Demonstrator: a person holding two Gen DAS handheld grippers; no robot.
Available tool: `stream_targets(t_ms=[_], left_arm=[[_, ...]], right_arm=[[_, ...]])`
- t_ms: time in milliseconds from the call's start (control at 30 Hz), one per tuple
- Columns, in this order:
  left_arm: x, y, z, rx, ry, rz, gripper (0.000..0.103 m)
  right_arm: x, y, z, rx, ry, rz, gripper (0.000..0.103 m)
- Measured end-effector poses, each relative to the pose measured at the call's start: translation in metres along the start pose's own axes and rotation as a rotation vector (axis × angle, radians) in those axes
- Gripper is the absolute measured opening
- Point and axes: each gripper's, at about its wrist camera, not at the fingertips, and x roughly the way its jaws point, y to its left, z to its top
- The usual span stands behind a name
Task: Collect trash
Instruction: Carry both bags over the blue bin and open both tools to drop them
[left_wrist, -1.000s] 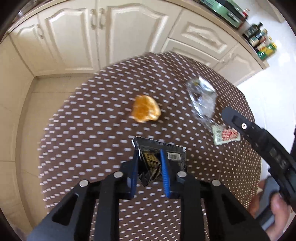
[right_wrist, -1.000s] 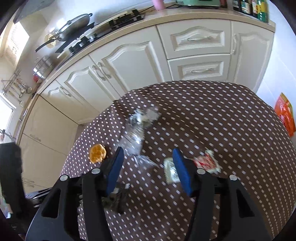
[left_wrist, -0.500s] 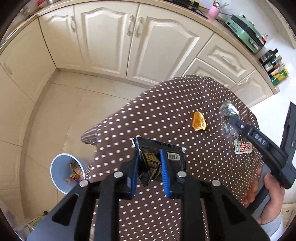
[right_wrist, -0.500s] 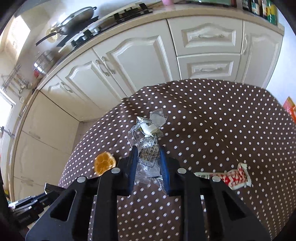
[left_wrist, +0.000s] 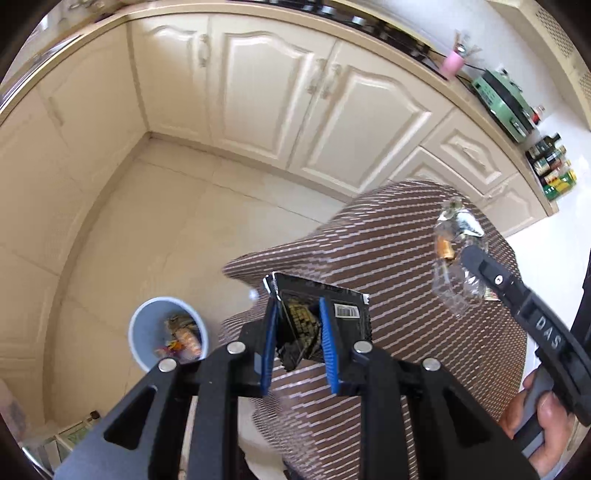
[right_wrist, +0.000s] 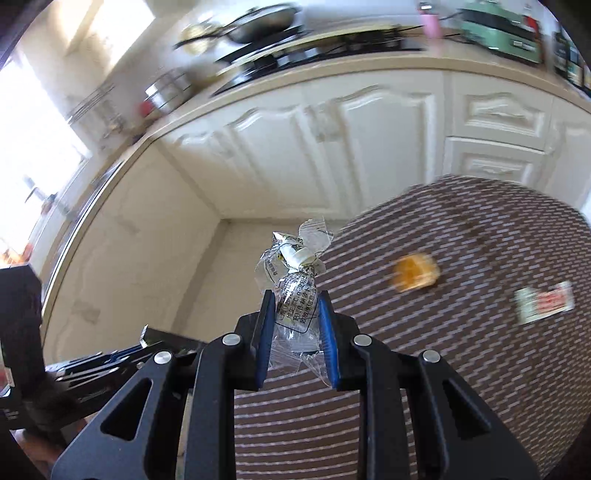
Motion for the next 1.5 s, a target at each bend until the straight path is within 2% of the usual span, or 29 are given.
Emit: stream_targets(t_ms=[300, 500, 733, 833, 1500], left_arm=[[-0.032, 0.123, -0.032, -0.100, 0.033, 0.079, 0.021], [-0.044, 0.176, -0.042, -0.128, 0.042, 0.105, 0.021], [-0.046, 0.199, -0.041, -0.129, 0.072, 0.070, 0.027], [-0.050, 0.208, -0.044, -0.132, 0.069, 0.060, 0.033], [-0.067, 0.240, -0.051, -0.195, 0.051, 0.074, 0.034]], right_arm=[[0.057, 0.113, -0.043, -0.074, 0.121, 0.105, 0.022], [0.077, 0.166, -0.059, -0.117, 0.150, 0.119, 0.022], [0.086, 0.200, -0.069, -0.142, 0.162, 0.116, 0.022], [0.086, 0.208, -0.072, -0.150, 0.167, 0.112, 0.022], [0.098, 0.240, -0.083, -0.197, 0.203, 0.131, 0.023]])
